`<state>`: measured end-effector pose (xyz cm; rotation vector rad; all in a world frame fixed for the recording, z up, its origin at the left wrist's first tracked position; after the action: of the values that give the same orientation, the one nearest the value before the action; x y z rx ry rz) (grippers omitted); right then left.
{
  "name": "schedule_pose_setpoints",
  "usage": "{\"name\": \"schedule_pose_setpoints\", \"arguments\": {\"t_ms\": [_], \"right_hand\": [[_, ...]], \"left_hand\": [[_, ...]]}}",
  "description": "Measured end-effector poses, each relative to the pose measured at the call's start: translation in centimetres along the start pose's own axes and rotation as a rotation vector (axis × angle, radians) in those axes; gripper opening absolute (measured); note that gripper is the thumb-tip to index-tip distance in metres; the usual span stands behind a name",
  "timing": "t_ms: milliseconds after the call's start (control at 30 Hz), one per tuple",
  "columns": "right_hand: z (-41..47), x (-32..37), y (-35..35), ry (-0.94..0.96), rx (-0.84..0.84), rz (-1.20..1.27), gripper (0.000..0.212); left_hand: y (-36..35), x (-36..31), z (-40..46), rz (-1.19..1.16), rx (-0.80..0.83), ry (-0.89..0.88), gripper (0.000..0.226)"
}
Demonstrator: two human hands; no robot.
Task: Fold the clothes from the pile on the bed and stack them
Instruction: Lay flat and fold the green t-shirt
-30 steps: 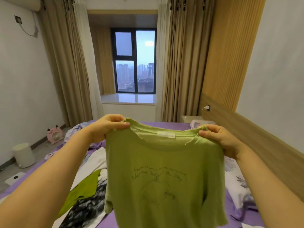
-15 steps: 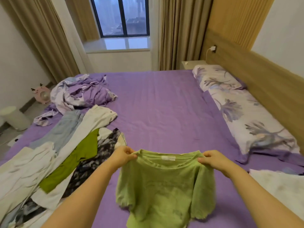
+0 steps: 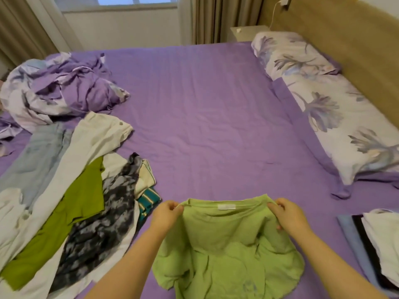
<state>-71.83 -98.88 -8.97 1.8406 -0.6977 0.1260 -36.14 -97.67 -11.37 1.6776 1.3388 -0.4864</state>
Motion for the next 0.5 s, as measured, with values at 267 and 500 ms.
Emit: {"name": "schedule_pose_setpoints", "arguments": {"t_ms": [267,500], "right_hand": [[7.0,-1.8,-3.4,-0.032,-0.084,0.284,0.010],[15.3,-1.8,-5.8,-0.094,-0.007,0.421,0.013]], "left_hand": [[-3.6,2.5,5.8,-0.091,-0.036,0.068,0.010],[-4.8,1.8,11.6,-0.078,-0.152,0.048,0.013]]}}
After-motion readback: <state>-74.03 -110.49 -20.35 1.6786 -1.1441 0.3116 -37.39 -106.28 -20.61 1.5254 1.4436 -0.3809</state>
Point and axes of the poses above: each hand's wrist, its own z-axis towards the middle knuckle, its own y-axis out of the back of the hand, x = y × z, the point moved 7 cm from there along z, towards the middle knuckle, and after that the axes turned 12 degrees about -z, right-handed, at the moved point
